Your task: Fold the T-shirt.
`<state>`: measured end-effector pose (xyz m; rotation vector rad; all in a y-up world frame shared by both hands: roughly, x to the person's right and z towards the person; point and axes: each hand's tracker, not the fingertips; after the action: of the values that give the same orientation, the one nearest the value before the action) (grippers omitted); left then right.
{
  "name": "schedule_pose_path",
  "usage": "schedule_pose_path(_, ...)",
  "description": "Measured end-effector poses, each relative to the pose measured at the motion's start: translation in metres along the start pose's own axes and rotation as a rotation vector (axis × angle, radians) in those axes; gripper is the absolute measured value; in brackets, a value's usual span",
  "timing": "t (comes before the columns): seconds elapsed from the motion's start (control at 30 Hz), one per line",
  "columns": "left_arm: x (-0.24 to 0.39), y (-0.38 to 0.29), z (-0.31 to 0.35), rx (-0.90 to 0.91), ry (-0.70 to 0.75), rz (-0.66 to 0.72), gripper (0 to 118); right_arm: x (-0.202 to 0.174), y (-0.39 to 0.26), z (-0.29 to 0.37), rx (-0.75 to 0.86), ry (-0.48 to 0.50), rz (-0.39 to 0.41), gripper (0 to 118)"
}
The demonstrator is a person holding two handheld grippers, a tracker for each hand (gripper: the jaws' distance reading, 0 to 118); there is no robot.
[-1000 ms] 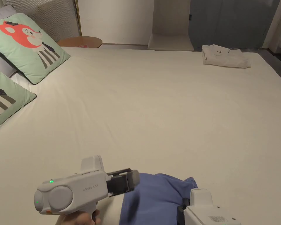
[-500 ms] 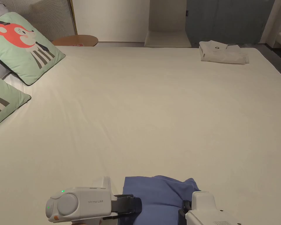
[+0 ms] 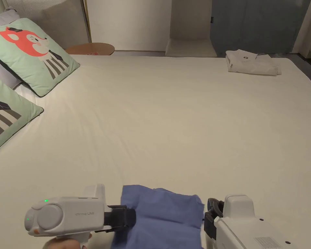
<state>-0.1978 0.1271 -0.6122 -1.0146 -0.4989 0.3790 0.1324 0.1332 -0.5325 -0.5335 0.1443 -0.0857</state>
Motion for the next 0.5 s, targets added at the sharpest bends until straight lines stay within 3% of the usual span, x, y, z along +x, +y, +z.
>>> schedule_pose_path(0.37,-0.141,0.054,0.113,0.058,0.389,-0.08,14,-0.061,0.051,-0.005,0.128,0.051,0.041,1)
schedule_pose_path(0.5,-0.213,0.072,0.146,0.064,0.545,-0.039,14,-0.075,0.058,-0.019,0.146,0.064,0.063,1)
